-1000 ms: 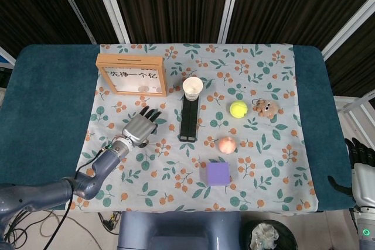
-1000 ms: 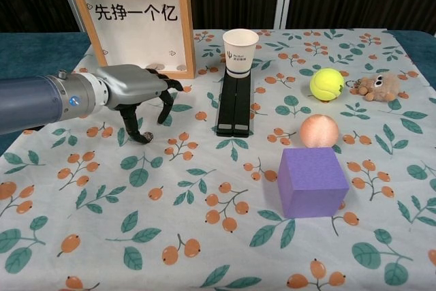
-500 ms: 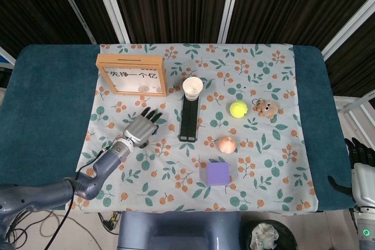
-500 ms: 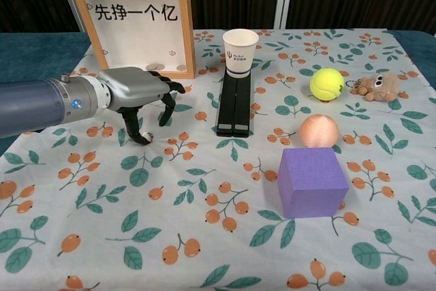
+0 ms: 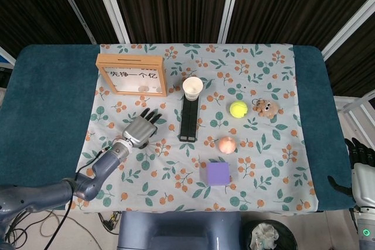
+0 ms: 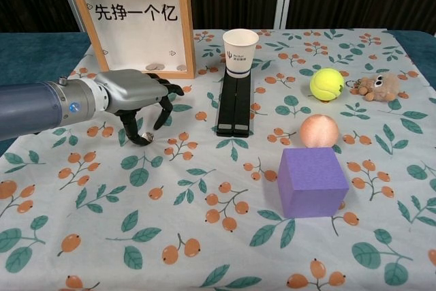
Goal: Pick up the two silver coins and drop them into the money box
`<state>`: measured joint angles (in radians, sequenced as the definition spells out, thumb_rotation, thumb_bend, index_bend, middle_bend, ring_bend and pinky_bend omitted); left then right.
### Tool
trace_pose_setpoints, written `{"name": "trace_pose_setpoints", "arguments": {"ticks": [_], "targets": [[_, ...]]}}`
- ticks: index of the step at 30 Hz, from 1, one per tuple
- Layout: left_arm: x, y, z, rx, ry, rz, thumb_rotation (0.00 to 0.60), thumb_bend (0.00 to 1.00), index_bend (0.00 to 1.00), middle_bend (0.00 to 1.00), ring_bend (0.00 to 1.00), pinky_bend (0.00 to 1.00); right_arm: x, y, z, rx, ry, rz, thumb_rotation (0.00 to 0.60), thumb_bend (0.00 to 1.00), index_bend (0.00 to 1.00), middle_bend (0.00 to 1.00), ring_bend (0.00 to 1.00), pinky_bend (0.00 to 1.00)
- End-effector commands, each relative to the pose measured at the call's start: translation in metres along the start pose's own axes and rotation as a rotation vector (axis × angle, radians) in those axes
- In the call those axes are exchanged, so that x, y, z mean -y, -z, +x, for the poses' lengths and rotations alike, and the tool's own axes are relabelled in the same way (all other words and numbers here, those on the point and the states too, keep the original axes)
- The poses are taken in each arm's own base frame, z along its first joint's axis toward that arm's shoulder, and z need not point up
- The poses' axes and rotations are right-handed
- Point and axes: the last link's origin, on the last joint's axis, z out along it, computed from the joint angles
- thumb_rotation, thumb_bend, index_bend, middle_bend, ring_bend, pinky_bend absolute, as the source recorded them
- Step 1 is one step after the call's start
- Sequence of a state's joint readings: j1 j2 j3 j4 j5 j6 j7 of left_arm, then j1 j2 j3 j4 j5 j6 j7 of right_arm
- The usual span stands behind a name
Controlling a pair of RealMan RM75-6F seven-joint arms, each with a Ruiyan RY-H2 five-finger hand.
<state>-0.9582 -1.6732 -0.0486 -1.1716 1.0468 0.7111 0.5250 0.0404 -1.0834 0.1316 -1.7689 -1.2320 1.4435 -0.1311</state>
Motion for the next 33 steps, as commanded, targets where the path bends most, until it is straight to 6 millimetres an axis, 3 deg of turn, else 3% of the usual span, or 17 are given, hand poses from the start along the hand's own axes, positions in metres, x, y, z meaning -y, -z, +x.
{"name": "trace_pose_setpoints", "arguments": {"ticks": [1,24,33], "targets": [[0.0007,0.0003,-0.0006,0.001,-0.007,0.002,0.6,0.14,0.54,0.02,0.0,0.0,0.0001,0.0,0.0,0.0,0.0,0.0,0.6,0.26,0.0,0.0,0.0,0.0],[0.0013,-0.0002,-0.0049,0.009,-0.034,0.011,0.6,0.14,0.53,0.02,0.0,0.0,0.0001,-0.0003,0.0004,0.0,-0.006,-0.001,0.6,0.26,0.0,0.0,0.0,0.0],[0.0013,0.0012,-0.0056,0.011,-0.028,0.013,0.6,0.17,0.57,0.03,0.0,0.0,0.0003,-0.0003,0.0004,-0.002,-0.008,0.0,0.6,0.26,0.0,0.0,0.0,0.0]]}}
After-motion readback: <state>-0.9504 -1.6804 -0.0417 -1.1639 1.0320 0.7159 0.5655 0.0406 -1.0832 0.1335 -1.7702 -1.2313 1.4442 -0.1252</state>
